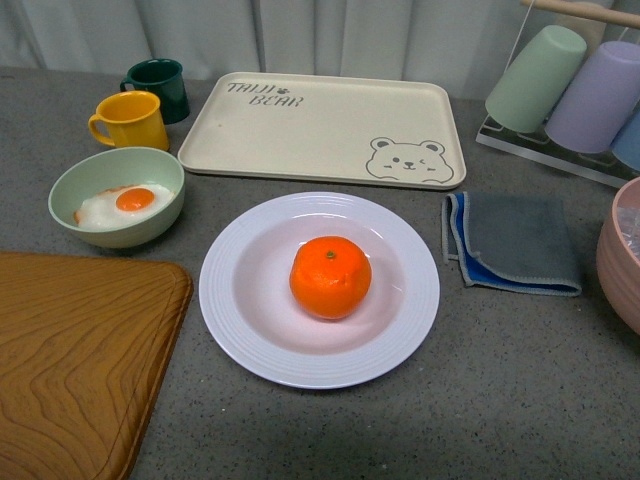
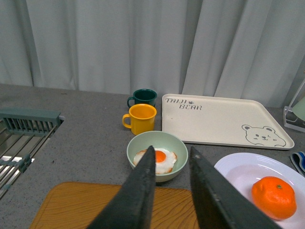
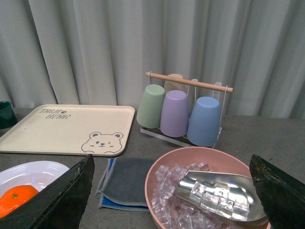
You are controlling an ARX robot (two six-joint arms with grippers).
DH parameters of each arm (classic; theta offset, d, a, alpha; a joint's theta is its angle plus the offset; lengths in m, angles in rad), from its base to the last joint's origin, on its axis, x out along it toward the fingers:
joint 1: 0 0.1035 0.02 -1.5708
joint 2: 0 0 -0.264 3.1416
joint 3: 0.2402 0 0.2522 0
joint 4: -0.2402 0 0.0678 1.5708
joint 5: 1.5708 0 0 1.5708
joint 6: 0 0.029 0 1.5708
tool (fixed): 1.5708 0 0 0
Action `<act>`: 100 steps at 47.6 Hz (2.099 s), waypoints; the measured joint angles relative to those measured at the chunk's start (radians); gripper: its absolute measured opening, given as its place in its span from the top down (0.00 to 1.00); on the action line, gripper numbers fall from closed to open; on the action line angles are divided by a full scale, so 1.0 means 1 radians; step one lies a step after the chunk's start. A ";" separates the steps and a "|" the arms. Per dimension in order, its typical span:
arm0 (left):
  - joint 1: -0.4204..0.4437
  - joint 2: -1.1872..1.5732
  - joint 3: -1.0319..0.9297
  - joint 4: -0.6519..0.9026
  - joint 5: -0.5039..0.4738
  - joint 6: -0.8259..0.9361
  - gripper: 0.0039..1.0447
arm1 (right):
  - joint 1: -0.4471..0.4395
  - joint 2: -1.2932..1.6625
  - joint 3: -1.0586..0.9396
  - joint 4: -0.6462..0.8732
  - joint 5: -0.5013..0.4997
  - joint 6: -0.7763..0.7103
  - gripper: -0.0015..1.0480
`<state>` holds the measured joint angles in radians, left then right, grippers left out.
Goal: Place orange and plate with both arms
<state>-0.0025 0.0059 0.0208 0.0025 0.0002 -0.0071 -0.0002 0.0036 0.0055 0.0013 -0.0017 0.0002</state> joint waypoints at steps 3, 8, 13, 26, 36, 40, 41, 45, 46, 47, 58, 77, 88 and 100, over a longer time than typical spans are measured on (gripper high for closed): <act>0.000 0.000 0.000 0.000 0.000 0.000 0.62 | 0.000 0.000 0.000 0.000 0.000 0.000 0.09; 0.000 -0.002 0.000 -0.001 0.000 0.000 0.45 | 0.000 0.000 0.000 0.000 0.000 0.000 0.09; 0.000 -0.002 0.000 -0.001 0.000 0.000 0.27 | 0.000 0.000 0.000 0.000 0.000 0.000 0.09; 0.000 -0.002 0.000 -0.002 0.000 0.002 0.06 | 0.000 0.000 0.000 0.000 0.000 0.000 0.09; 0.000 -0.002 0.000 -0.002 0.000 0.002 0.06 | 0.000 0.000 0.000 0.000 0.000 0.000 0.09; 0.000 -0.002 0.000 -0.002 0.000 0.002 0.06 | 0.000 0.000 0.000 0.000 0.000 0.000 0.09; 0.000 -0.002 0.000 -0.002 0.000 0.002 0.06 | 0.000 0.000 0.000 0.000 0.000 0.000 0.09; 0.000 -0.002 0.000 -0.002 0.000 0.002 0.06 | 0.015 0.011 0.002 -0.008 0.048 -0.037 0.09; 0.000 -0.002 0.000 -0.002 0.000 0.002 0.06 | 0.030 0.029 0.003 -0.004 0.085 -0.068 0.09; 0.000 -0.002 0.000 -0.002 0.000 0.002 0.06 | 0.038 0.042 0.003 0.001 0.101 -0.083 0.09; 0.000 -0.002 0.000 -0.002 0.000 0.002 0.06 | 0.160 0.742 0.082 0.519 0.067 -0.122 0.09; 0.000 -0.002 0.000 -0.002 0.000 0.002 0.06 | 0.251 1.550 0.393 0.635 -0.145 0.287 0.09; 0.000 -0.002 0.000 -0.002 0.000 0.002 0.06 | 0.245 1.734 0.464 0.621 -0.270 0.502 0.09; 0.000 -0.002 0.000 -0.002 0.000 0.002 0.06 | 0.206 1.921 0.589 0.584 -0.473 0.743 0.09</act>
<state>-0.0025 0.0040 0.0208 0.0006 -0.0002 -0.0048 0.2062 1.9244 0.5945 0.5854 -0.4751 0.7429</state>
